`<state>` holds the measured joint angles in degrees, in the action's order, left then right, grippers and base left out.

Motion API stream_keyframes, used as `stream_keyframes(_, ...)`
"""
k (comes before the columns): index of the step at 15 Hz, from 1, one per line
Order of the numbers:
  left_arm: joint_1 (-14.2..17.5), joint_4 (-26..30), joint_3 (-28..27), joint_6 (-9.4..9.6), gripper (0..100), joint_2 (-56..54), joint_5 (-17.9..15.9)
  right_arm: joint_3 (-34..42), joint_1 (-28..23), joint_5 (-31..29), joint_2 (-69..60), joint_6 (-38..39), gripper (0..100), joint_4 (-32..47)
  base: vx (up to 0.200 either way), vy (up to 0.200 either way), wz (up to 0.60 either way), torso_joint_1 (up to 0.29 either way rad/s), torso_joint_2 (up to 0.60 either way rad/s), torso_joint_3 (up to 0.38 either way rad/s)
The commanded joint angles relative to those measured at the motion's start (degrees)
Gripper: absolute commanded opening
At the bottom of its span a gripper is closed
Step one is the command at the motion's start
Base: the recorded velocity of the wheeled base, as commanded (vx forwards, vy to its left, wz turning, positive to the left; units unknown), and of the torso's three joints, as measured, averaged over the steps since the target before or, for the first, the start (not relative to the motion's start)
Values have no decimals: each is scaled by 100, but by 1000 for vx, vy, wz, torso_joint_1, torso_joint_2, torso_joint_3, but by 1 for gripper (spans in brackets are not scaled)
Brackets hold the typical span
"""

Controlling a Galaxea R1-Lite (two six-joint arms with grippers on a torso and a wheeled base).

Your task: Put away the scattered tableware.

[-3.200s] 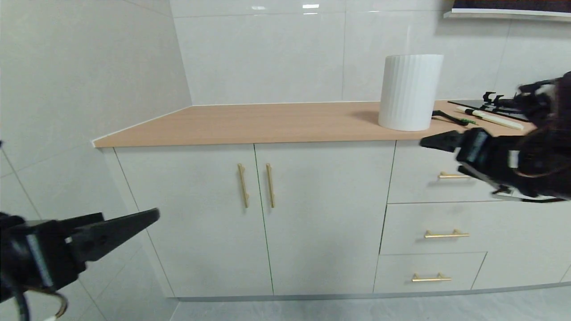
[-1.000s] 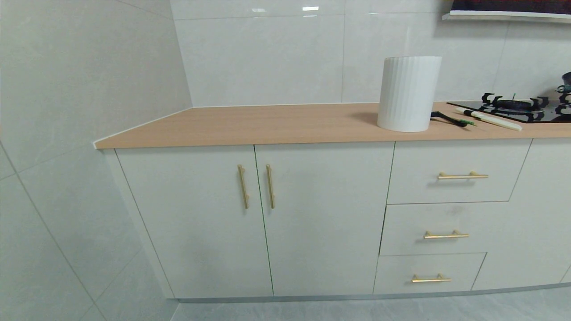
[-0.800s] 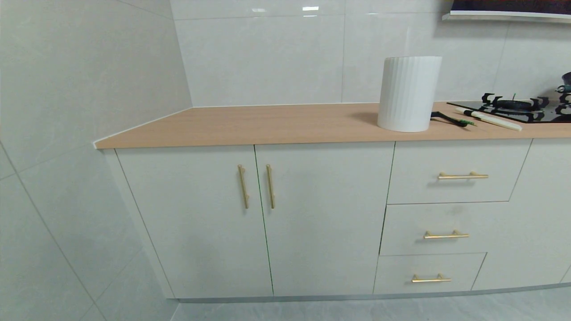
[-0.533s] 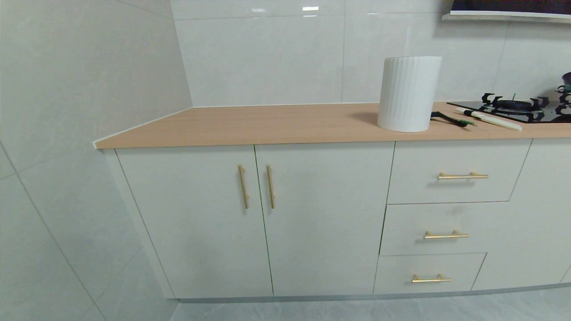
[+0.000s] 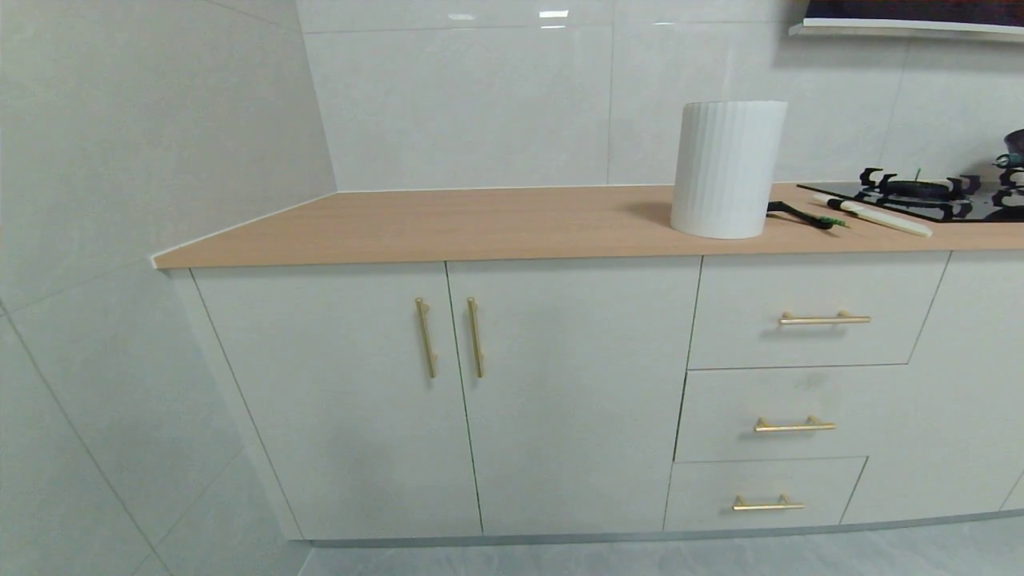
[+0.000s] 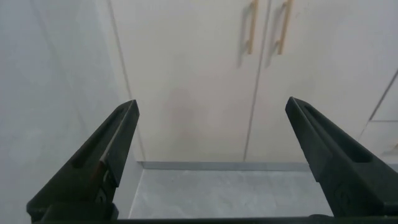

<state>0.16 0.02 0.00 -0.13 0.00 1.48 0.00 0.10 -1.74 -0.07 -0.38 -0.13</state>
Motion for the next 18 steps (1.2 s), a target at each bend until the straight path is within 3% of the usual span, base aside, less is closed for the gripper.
stream_keyframes(1,2,-2,0,-4,100,0,2,0,-1,-1,7,-6,100,-4,0,-200,0,2,7,2)
stream_keyframes(11,2,-2,0,-13,100,0,2,0,-1,-1,7,11,100,-4,0,-200,0,3,0,3)
stream_keyframes(18,2,-2,0,-13,100,0,2,0,-1,-10,7,11,100,-4,29,0,0,0,1,2)
